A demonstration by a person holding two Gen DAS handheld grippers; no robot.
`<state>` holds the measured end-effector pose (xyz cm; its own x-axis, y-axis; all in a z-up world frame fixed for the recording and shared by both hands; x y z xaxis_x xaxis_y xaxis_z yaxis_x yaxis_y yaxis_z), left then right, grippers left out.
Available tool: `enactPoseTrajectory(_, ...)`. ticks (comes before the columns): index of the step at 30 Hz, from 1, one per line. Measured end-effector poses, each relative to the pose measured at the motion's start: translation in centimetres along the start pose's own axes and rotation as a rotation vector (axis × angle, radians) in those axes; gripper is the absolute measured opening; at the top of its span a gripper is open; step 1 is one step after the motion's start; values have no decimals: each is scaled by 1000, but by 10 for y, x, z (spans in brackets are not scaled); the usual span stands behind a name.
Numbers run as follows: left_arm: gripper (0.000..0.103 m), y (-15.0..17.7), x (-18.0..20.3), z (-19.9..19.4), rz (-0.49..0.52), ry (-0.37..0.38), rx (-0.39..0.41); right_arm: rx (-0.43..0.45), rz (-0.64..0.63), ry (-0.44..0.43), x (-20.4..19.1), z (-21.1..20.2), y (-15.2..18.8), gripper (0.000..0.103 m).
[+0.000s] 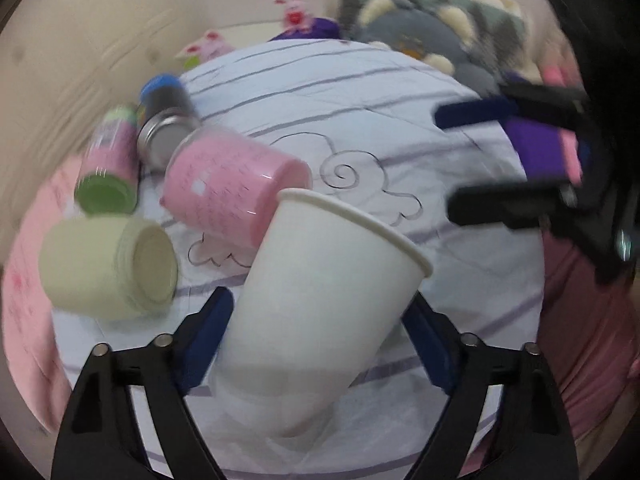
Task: Flip cup upright
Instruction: 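Rotate the right gripper to turn the white cup opening-up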
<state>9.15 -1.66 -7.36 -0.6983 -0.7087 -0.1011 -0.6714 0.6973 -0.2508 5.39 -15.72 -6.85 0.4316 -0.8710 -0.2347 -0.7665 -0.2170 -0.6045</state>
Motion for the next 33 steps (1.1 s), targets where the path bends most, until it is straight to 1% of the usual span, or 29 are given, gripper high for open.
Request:
enactPoseTrajectory(3,84,1,-4,1,-97,18,6,5,5,5,-1,-2,0,81)
enactPoseTrajectory(4,84,3,-5,1,-144,26,4,5,10,6,-1,-1,0,81)
enactPoseTrajectory(6,81,4,-7,1,-209,48,2,8,8,13,-1,-1,1,81)
enactPoseTrajectory(9,80,7,-12,2,-353,71,7,6,4,22,-3,-1,2,81)
enactPoseTrajectory(12,78,12,-11,5,-459,118,21,10,10,48,-1,-2,1,81)
enactPoseTrajectory(14,78,14,-9,7,-539,188,30,18,32,60,3,-4,2,81)
enactPoseTrajectory(15,78,14,-7,8,-561,216,35,23,48,65,6,-6,2,81)
enactPoseTrajectory(17,78,14,-2,10,-598,227,40,29,71,58,11,-8,3,81)
enactPoseTrajectory(20,80,14,4,11,-619,241,41,35,97,51,16,-11,5,81)
enactPoseTrajectory(24,88,20,0,3,-629,235,65,34,123,25,21,-13,6,81)
enactPoseTrajectory(25,89,23,0,0,-633,226,81,30,132,5,22,-12,5,81)
enactPoseTrajectory(27,98,28,-2,-6,-627,199,98,24,143,-40,21,-10,1,81)
enactPoseTrajectory(28,98,30,-3,-7,-620,193,102,24,150,-81,20,-10,-2,81)
enactPoseTrajectory(29,98,32,-3,-10,-608,188,111,24,156,-104,18,-11,-3,81)
enactPoseTrajectory(32,99,42,-4,-18,-593,155,132,21,201,-152,10,-13,-8,81)
enactPoseTrajectory(33,99,44,-4,-21,-586,136,138,14,235,-163,9,-12,-9,81)
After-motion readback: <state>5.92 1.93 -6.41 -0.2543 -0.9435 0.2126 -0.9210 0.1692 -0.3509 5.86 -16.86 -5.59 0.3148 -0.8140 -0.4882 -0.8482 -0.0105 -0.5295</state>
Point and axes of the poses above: each gripper's, at about its wrist camera, not at the fingertips, and z roughly the way its jaws point, x to its right, y to its underside, the point moved 1 cm from there along z, roughly the way its jaws point, and after that the axes turned 13 degrees about -x, right-handed, at the moved point
